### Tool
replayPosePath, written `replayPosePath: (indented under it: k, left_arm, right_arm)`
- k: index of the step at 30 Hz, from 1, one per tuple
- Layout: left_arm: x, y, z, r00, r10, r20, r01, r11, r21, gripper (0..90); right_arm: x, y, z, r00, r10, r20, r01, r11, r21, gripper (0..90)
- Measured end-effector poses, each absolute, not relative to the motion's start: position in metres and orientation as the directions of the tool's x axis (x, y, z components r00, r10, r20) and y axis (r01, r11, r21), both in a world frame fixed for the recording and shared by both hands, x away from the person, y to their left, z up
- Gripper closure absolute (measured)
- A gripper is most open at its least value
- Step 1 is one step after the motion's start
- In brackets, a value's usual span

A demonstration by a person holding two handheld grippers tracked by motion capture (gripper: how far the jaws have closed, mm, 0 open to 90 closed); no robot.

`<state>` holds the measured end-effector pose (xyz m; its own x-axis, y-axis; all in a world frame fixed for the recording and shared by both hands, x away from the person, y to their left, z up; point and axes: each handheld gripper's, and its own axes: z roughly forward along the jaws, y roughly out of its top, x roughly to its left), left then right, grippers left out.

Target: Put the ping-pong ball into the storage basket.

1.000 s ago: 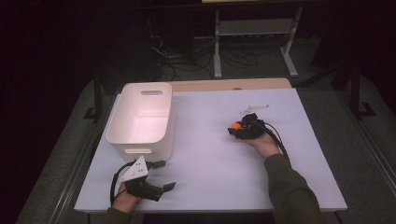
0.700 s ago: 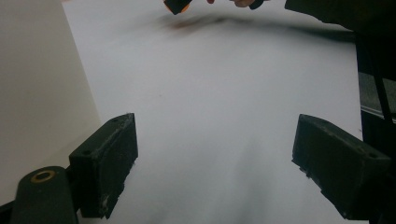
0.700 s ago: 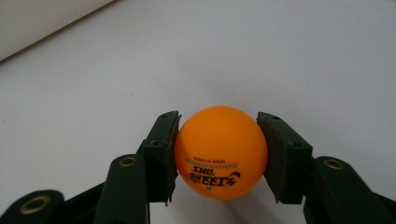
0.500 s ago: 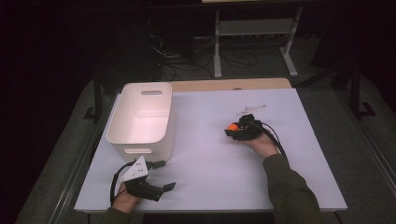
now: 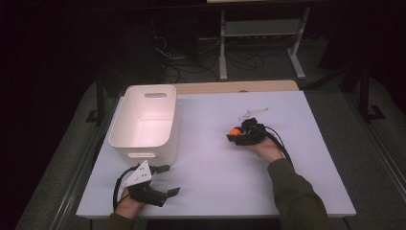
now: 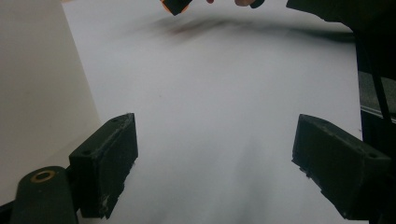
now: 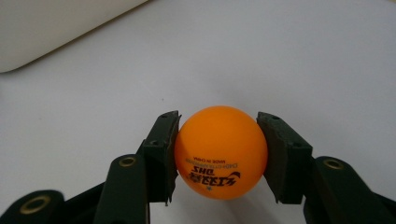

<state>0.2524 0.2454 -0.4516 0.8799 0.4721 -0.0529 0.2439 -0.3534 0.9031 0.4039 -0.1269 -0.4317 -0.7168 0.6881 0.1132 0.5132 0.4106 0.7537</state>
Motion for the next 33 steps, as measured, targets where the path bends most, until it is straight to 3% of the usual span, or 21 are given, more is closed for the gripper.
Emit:
replayPosePath:
  k: [33]
  left_arm:
    - [0.252, 0.245, -0.452, 0.88, 0.472, -0.05, 0.243, -0.356, 0.902, 14.0]
  right_arm:
    - [0.395, -0.103, -0.427, -0.774, 0.622, 0.118, 0.477, 0.45, 0.754, 49.5]
